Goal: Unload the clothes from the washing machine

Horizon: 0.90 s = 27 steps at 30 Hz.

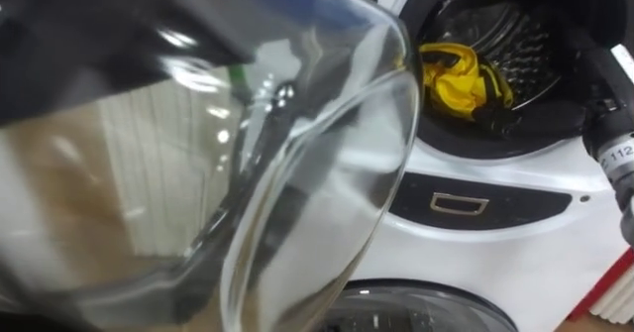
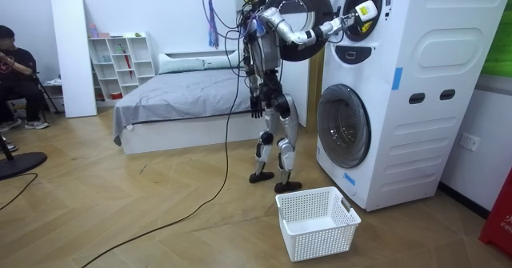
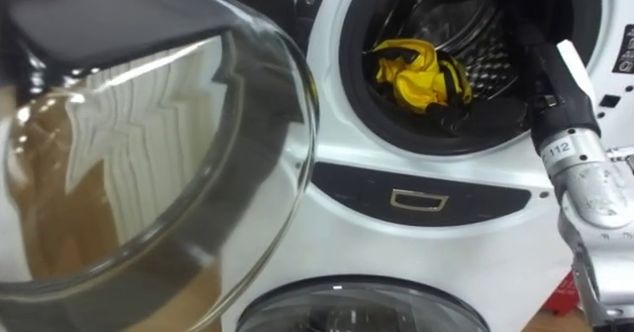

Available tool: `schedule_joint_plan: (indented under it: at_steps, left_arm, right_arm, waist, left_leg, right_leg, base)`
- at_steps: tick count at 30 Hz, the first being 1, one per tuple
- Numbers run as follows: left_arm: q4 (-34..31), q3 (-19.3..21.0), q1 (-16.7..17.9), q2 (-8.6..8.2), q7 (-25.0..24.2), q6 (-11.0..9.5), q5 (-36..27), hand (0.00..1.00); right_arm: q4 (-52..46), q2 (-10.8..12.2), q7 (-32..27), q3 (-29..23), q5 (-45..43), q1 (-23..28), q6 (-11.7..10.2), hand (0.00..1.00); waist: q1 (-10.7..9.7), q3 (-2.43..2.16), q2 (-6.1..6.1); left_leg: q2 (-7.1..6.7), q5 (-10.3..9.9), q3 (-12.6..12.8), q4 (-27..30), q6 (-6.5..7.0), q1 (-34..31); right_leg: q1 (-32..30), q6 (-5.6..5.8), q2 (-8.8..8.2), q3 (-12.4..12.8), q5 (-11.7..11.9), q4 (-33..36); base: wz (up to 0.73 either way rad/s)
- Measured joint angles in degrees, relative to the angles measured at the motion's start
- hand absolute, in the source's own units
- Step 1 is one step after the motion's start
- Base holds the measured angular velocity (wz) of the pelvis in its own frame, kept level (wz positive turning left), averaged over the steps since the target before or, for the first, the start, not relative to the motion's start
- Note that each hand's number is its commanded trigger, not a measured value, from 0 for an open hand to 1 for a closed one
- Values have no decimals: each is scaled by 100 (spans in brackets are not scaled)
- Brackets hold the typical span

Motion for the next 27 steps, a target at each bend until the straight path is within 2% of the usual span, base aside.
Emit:
schedule_joint_plan:
  at_steps: [3, 7, 12, 15, 19, 24, 27]
  left_arm:
    - [0, -11, 2, 26, -40, -37, 16, 0]
    - [-16, -124, -8, 59, -109, -121, -32, 0]
    - [-11, -181, -2, 170, -134, -229, -6, 0]
    - [2, -181, -9, 169, -161, -324, -7, 0]
    - [13, -180, 7, 169, -249, -379, -10, 0]
    - [29, -179, 15, 171, -268, -444, -2, 0]
    - [17, -176, -25, 207, -374, -484, 7, 0]
  right_arm:
    - [-44, -57, 127, 9, -3, 0, 52, 0]
    - [-309, -58, 49, 73, -100, 1, 246, 0]
    - [-705, -40, -59, 289, -818, 35, 445, 0]
    - [-857, -39, -35, 346, -958, 43, 491, 0]
    - [-1150, -45, 156, 364, -929, 43, 670, 0]
    - [-1499, -68, 463, 470, -989, 42, 692, 0]
    - [-1959, -68, 891, 743, -1049, 30, 668, 0]
  waist:
    - [-2, 17, -40]
    - [-9, 14, -59]
    - [-8, 16, -32]
    - [-24, 18, -19]
    - [-52, 4, -42]
    - [-83, -3, -56]
    - [62, 5, -71]
  left_leg:
    - [5, 1, 1, 0, -18, -3]
    - [8, 9, 13, -7, -24, -57]
    - [73, -13, 101, -8, -72, -56]
    - [91, -20, 117, -14, -100, -54]
    - [100, -16, 140, -22, -144, -87]
    - [156, -20, 140, -36, -227, -89]
    - [215, -37, 122, -37, -297, -84]
  right_leg:
    - [-8, -5, 4, 1, -1, 1]
    - [-82, -23, 17, 31, 11, 12]
    - [-102, -74, 107, 120, 25, 29]
    - [-110, -97, 139, 129, 12, 31]
    - [-155, -146, 184, 149, 20, 17]
    - [-180, -231, 255, 191, 2, 13]
    - [-183, -296, 309, 171, -40, 12]
  base:
    - [0]
    - [-6]
    - [-10]
    - [-4]
    - [-5]
    - [-2]
    - [5]
